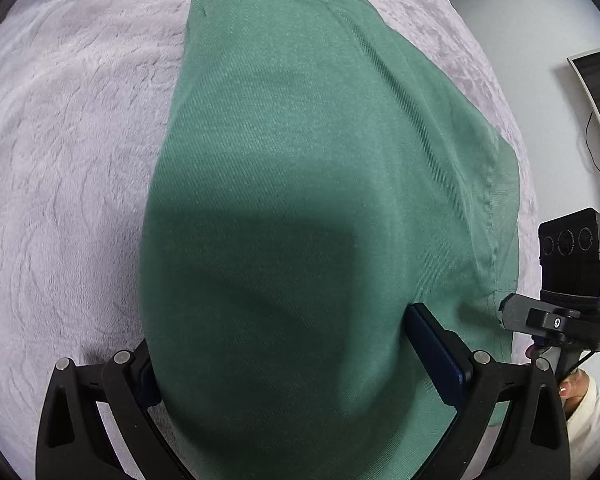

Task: Fold small clothes
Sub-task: 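Grasp the hem end with the right tool and fold it over toward the collar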

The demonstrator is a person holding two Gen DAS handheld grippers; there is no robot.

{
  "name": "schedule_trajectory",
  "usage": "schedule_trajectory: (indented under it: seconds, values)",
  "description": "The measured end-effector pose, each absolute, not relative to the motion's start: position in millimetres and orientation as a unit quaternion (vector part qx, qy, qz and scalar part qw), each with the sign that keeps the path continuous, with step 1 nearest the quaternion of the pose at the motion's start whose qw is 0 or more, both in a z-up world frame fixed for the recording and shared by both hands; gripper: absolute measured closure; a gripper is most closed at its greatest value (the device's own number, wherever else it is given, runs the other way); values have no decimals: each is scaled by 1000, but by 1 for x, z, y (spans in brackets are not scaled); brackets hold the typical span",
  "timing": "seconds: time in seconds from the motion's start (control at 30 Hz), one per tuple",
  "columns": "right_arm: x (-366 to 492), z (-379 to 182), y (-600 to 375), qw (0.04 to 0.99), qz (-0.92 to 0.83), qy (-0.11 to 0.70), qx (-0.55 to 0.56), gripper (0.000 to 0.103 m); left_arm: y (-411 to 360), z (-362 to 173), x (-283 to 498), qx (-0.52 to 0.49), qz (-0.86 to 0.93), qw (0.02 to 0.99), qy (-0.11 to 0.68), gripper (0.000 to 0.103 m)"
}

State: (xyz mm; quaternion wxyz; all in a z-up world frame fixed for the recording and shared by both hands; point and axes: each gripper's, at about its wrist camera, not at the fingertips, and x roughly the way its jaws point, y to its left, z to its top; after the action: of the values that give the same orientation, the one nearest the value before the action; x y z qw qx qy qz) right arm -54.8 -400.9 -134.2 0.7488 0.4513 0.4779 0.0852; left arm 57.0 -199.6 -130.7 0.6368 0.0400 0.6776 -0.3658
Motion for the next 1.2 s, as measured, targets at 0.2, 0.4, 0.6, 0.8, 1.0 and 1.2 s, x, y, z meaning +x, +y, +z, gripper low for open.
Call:
schedule_trajectory:
  seconds: [0.2,0.4,0.6,0.8,1.0,1.2]
  values:
    - [-69,-145,-410,716,55,483,501,77,-186,-111,52,52,-367,660,654,31]
    - [-71,-115,-389,722,89,450,518,80,-159,-82,59,25,-390,646,656,50]
    - [-84,-84,-352,725,106,421,535,80,-112,-42,60,20,-414,648,640,50]
    - [-89,-65,-279,731,115,421,525,80,-31,-19,52,25,-407,651,640,50]
    - [-98,-92,-191,706,124,442,538,80,59,-37,34,43,-369,646,667,50]
    - [-97,-143,-141,680,34,517,519,69,116,-78,22,59,-318,635,702,49]
